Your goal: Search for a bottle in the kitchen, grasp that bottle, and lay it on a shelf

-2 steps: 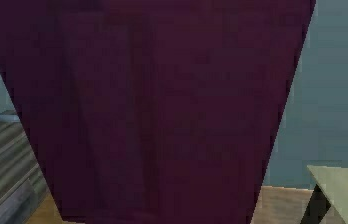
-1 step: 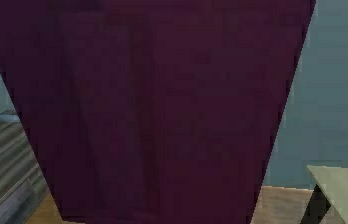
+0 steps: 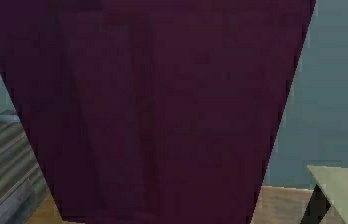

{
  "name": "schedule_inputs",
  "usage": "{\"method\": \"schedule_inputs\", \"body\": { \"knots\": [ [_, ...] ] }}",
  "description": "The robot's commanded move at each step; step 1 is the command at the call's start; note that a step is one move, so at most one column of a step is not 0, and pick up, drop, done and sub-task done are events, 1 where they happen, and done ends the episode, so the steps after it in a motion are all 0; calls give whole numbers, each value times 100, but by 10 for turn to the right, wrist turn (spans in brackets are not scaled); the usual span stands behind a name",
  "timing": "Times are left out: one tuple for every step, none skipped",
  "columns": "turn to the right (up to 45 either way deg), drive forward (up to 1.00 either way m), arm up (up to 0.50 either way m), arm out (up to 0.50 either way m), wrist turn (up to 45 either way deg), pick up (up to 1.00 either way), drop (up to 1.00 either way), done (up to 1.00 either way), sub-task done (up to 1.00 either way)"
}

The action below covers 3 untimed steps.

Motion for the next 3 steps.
{"method": "schedule_inputs", "body": {
  "knots": [
    [0,0,34,0,0,0,0,0,0],
    [0,0,0,0,-450,0,0,0,0],
    [0,0,0,0,-450,0,0,0,0]
  ]
}}
